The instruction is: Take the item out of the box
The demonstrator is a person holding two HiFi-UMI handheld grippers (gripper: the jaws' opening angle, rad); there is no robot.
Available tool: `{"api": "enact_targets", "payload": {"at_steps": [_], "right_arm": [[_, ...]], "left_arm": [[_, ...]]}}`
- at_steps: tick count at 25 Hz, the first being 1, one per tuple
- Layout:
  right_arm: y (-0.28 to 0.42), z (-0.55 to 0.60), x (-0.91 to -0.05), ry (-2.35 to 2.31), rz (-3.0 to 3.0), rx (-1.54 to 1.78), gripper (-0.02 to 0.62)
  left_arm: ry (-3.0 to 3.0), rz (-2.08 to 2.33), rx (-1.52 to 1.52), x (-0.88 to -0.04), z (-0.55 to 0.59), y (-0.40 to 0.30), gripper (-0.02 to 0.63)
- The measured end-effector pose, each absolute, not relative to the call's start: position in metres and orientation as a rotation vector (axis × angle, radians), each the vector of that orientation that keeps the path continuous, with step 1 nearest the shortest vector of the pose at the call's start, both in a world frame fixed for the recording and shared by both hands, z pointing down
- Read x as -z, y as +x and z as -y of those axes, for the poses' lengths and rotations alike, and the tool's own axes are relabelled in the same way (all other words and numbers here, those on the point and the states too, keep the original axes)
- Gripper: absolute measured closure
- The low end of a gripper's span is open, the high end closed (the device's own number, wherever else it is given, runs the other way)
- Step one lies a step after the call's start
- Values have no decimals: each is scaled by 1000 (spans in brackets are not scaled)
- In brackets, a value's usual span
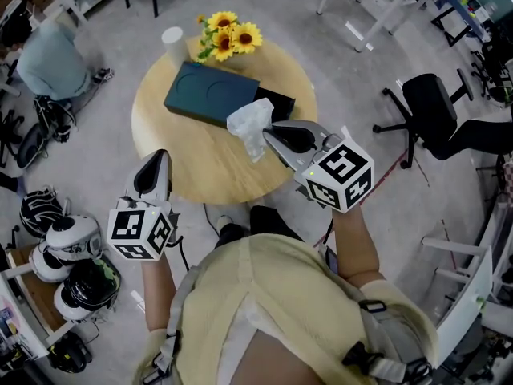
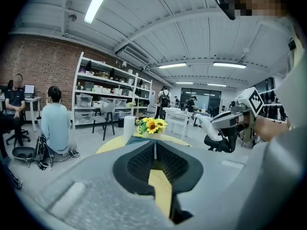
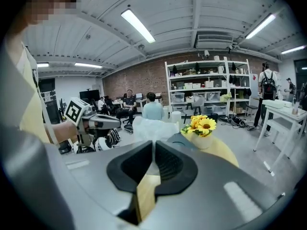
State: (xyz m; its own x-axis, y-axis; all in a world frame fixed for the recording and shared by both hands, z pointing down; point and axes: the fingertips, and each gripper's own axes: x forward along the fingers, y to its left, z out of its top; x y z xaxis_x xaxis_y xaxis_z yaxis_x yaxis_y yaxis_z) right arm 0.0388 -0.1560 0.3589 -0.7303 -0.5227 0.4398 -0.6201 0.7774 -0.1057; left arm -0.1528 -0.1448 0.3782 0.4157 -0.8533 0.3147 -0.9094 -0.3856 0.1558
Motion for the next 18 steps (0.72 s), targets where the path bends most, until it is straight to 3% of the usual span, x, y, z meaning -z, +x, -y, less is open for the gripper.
{"api": "enact_targets", "payload": {"at_steps": [18], "right_arm": [[34,162,-364,862,2587,-369,572]], "left_arm": [[2319,1506,-211,-382,149,-157,600]]}}
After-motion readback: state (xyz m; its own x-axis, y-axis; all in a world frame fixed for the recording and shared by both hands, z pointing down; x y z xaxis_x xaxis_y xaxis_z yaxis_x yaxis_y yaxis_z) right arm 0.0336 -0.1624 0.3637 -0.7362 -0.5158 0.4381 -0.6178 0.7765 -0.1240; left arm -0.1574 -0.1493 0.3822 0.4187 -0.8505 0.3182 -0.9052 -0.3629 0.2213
